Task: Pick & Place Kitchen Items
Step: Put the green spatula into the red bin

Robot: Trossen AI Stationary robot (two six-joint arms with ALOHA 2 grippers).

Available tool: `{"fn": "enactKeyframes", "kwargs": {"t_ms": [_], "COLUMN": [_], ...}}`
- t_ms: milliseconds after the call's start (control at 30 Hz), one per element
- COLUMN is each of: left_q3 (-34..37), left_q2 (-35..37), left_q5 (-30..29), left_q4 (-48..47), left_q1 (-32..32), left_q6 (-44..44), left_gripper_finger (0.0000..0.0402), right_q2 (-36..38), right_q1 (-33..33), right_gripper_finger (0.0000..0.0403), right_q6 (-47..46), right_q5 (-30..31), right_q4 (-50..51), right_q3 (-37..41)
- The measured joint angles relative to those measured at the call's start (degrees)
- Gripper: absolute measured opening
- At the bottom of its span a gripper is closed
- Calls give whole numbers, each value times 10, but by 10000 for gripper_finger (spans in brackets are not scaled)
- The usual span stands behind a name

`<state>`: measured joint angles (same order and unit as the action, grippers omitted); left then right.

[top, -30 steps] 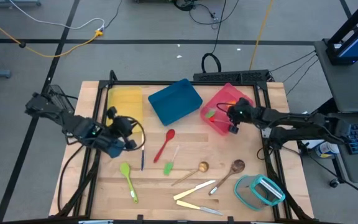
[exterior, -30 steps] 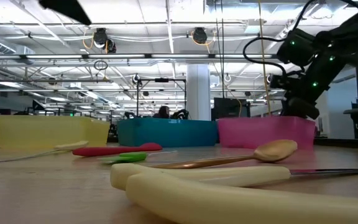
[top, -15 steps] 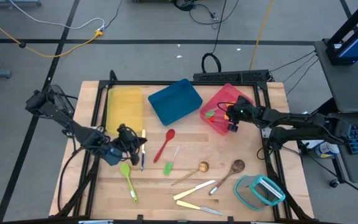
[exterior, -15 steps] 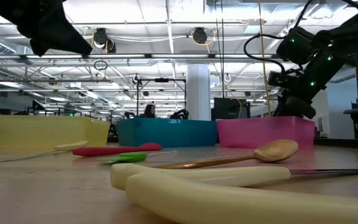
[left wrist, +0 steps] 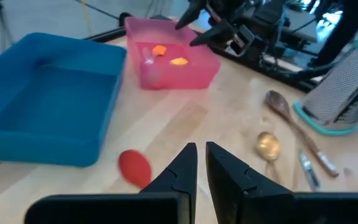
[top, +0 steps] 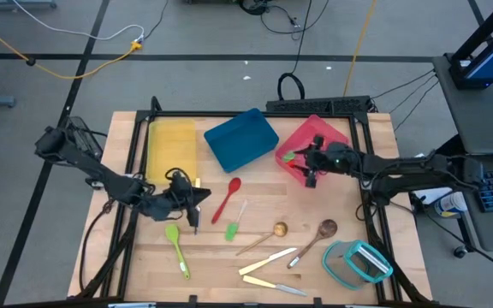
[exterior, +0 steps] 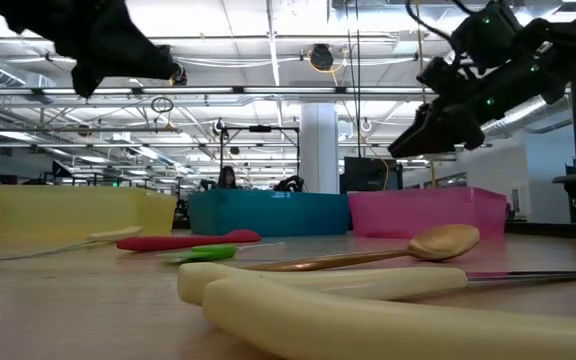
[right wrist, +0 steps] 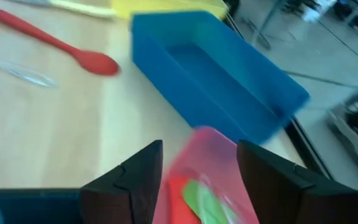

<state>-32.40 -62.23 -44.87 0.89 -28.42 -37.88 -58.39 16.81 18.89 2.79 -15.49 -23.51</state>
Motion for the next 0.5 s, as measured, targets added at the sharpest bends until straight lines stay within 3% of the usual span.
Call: {"fn": "enactKeyframes", "kwargs": {"t_ms": [267, 500], "left_q3": [-1, -89], "left_q2": [-78, -144], "left_q5": [111, 201], "left_q4": [151, 123], "left_q1": [66, 106], "left_q6": [35, 58], "left_gripper_finger": [55, 119], "right_q2": [0, 0], "right_q1": [-70, -108], "right_gripper_finger": [201, 201], "right_q6": [-11, -56], "right_q5": [-1, 0], "right_q4": [-6, -6], "right_q3": [0, 0]}}
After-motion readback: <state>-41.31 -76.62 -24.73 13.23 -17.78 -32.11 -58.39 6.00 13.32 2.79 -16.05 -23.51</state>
